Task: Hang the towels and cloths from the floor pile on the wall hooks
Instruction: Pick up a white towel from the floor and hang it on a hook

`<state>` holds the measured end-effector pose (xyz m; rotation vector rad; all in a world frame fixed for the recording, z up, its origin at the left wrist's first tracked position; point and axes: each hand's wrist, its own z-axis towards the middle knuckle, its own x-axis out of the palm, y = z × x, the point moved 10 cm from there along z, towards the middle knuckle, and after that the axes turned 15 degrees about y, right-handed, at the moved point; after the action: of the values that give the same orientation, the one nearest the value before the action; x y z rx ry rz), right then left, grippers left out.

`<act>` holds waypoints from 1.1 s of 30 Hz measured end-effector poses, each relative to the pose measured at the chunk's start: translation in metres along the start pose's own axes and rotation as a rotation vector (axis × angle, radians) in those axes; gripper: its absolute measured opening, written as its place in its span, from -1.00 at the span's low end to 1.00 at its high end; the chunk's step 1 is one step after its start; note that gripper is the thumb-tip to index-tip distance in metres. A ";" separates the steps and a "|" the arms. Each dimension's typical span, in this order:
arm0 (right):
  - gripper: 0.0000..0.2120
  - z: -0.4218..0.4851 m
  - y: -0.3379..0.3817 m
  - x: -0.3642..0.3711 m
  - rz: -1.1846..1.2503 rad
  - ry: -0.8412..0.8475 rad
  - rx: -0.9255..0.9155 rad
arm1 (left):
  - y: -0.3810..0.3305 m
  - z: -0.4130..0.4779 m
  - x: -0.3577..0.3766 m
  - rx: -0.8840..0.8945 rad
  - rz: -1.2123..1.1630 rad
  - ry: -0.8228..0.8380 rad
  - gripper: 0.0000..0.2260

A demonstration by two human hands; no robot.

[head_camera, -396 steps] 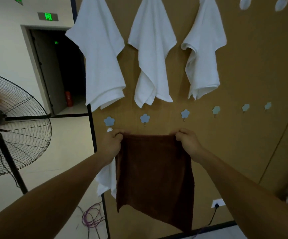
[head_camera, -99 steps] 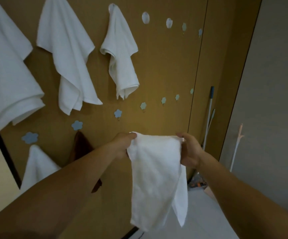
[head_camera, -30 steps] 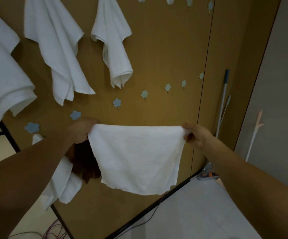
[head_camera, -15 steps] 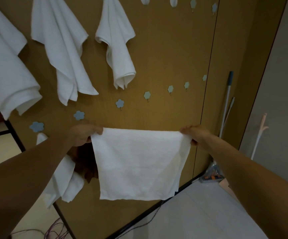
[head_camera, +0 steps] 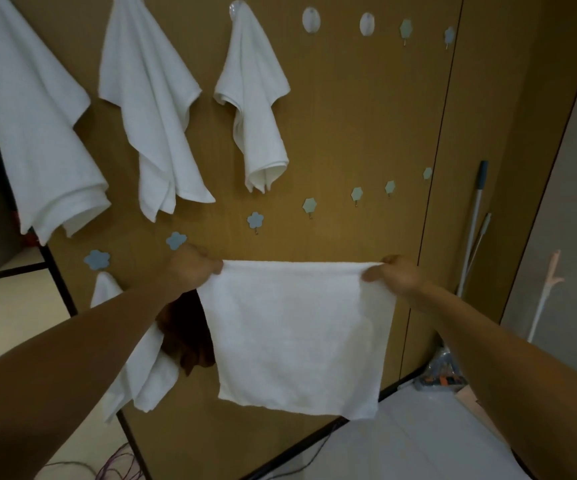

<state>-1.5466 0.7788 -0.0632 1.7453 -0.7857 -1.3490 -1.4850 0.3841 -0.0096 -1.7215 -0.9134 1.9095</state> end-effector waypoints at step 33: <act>-0.88 0.051 0.126 -0.039 -0.260 -0.090 -0.535 | -0.157 0.045 0.060 0.367 -0.060 0.175 -0.75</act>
<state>-1.6065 0.7372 0.0573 1.3942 -0.2072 -1.6376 -1.5583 0.5269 0.0592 -1.5889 -0.5063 1.7268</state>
